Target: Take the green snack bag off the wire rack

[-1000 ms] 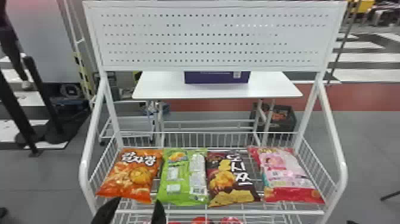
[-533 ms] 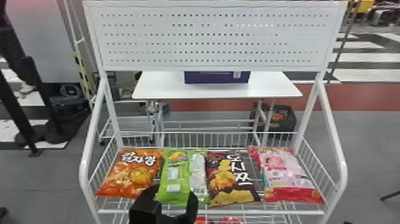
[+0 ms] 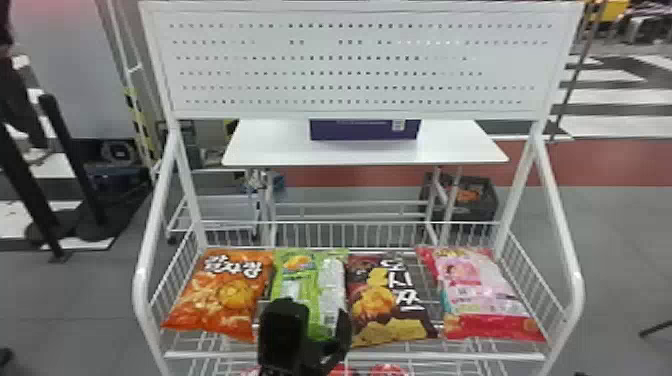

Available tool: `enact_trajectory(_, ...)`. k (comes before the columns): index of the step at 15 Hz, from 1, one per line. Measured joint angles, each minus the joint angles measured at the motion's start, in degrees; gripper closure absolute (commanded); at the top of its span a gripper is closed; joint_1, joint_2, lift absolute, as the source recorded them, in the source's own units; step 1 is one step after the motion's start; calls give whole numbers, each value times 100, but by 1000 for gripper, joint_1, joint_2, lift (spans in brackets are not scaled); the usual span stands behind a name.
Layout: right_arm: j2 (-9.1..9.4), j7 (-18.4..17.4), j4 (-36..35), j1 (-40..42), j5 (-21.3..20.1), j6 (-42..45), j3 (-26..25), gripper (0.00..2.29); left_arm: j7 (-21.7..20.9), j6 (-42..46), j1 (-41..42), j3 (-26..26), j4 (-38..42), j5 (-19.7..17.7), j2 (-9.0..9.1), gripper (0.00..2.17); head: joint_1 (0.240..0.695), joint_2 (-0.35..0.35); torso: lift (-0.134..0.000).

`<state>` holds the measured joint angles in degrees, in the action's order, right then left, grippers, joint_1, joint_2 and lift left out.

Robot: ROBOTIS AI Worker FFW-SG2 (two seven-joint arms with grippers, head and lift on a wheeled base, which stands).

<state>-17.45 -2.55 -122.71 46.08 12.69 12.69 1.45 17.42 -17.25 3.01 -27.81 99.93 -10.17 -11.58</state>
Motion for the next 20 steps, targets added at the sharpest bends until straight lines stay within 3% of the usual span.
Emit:
enact_trajectory(7,-8,-2,39,-26,5,18,-13,167,-45,-173,-562,-27,-745,-28,143,259,499,0,0)
enact_trajectory(11,-13,-3,54,-49,5,18,-13,167,-80,-279,-606,26,-842,-55,147,704,499,0,0)
enact_trajectory(15,-12,-8,53,-55,7,18,-13,167,-37,-357,-614,50,-844,-61,146,1652,499,0,0)
enact_trajectory(20,-4,-8,45,-56,9,48,-4,167,-230,-467,-524,92,-764,-63,99,1804,499,0,0)
